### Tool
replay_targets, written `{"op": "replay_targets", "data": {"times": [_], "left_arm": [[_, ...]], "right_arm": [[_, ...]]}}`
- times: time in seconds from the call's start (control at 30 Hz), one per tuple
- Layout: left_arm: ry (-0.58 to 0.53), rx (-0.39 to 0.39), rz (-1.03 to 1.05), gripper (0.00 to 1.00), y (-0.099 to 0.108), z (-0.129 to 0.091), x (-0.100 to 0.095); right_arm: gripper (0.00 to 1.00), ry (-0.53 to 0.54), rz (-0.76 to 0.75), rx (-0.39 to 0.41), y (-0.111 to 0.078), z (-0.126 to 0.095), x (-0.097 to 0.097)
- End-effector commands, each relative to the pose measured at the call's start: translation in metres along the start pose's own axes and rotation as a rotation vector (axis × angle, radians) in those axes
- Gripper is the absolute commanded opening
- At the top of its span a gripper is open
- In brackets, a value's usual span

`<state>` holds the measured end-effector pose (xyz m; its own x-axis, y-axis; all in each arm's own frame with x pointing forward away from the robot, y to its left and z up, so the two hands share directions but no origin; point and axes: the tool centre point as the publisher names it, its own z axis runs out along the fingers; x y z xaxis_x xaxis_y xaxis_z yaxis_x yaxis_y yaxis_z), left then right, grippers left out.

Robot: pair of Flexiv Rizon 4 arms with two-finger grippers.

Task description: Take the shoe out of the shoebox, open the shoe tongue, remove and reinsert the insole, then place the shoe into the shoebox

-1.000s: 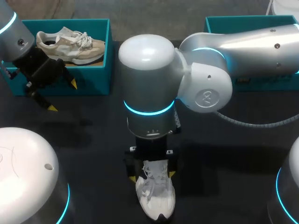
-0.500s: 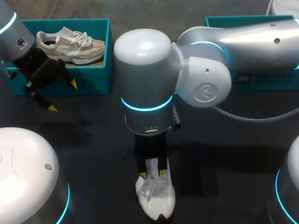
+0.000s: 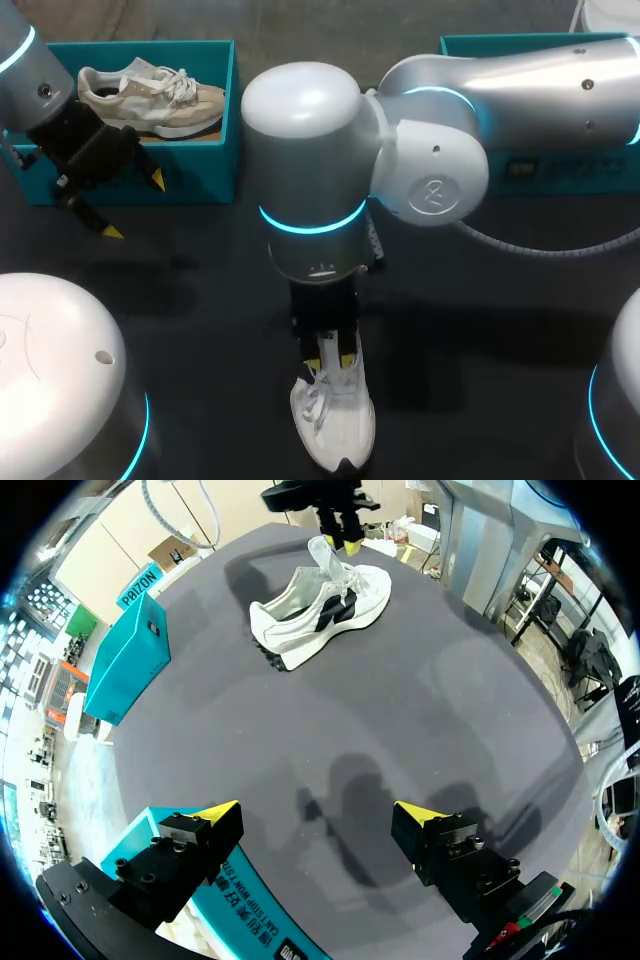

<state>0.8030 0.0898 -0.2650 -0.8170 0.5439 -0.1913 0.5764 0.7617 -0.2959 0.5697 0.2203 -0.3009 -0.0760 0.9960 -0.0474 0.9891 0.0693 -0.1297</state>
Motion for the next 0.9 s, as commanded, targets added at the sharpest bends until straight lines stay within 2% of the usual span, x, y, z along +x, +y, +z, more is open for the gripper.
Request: {"op": "replay_targets", "data": {"times": [0.03,0.3,0.5,0.73,0.9], "left_arm": [[0.004,-0.002,0.000,1.00,0.000,-0.001,0.000],[0.004,-0.002,0.000,1.00,0.000,-0.001,0.000],[0.004,-0.002,0.000,1.00,0.000,-0.001,0.000],[0.004,-0.002,0.000,1.00,0.000,-0.001,0.000],[0.004,-0.002,0.000,1.00,0.000,-0.001,0.000]], "right_arm": [[0.27,0.010,0.577,0.007,0.012,0.007,-0.001],[0.24,0.027,0.551,0.035,0.031,0.020,-0.003],[0.25,0.018,0.564,0.028,0.028,0.014,-0.004],[0.26,-0.008,0.556,0.004,0.020,0.001,0.008],[0.26,0.007,0.540,0.010,0.023,0.008,0.010]]}}
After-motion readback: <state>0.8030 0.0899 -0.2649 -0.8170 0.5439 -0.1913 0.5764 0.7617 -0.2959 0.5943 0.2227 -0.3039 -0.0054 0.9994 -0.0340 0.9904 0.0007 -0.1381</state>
